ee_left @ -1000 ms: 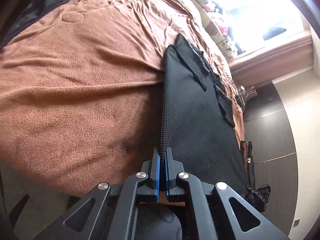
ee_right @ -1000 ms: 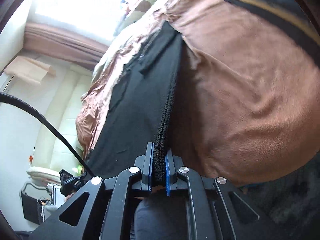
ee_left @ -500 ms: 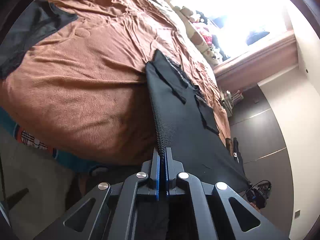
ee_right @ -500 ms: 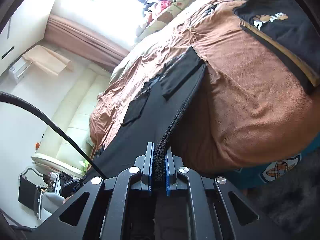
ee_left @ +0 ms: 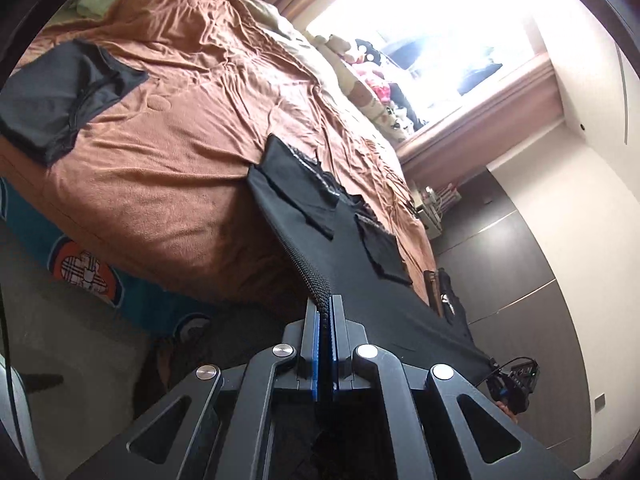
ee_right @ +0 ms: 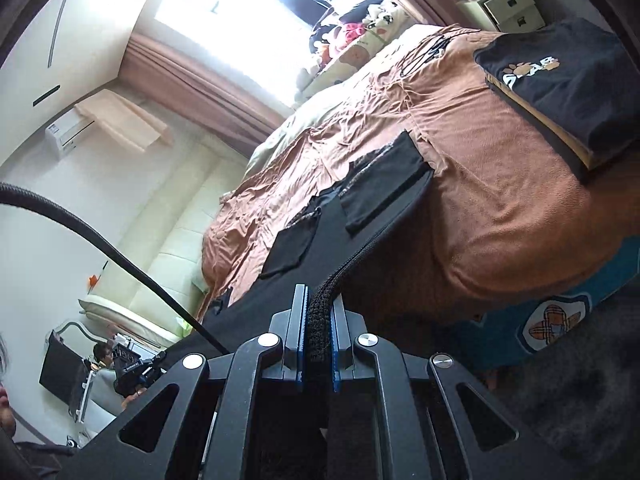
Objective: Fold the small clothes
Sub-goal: 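Lift the gripped side edge with both grippers and fold it over the shirt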
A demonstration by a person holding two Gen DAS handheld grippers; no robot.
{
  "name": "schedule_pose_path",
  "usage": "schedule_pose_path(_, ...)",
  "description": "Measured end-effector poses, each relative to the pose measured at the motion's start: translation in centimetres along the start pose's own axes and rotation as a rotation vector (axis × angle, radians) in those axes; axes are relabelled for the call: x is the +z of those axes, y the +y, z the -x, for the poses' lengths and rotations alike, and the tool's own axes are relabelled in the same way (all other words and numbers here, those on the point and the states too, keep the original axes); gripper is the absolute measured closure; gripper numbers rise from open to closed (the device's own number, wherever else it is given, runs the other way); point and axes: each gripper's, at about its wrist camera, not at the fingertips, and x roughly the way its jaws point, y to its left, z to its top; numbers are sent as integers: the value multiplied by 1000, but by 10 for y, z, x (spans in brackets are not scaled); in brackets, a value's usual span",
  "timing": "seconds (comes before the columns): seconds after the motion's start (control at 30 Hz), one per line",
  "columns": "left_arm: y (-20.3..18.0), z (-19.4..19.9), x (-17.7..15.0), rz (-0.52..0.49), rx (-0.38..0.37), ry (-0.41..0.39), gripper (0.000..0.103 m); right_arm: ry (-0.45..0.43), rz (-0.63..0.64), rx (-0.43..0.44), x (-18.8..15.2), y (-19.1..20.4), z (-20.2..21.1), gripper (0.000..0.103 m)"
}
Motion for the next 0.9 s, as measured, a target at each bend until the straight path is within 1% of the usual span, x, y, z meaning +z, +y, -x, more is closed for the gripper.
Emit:
schedule_pose_path(0.13,-5,3,7,-17,-8,-15,100,-6,6,-5,4,-2,0,97)
schedule_pose_path(0.37,-4,-14,31,-7,-14,-18,100,1,-3,-12,20,-4,-17,97)
schedule_pose_path(0.6,-4,-42,64,-3,-13,-22,100,3,12,-24,52,2,-39,97)
schedule_pose_path(0.9,-3,-78,108,5,-6,-34,100,2,2,-50,97,-4,-81,97)
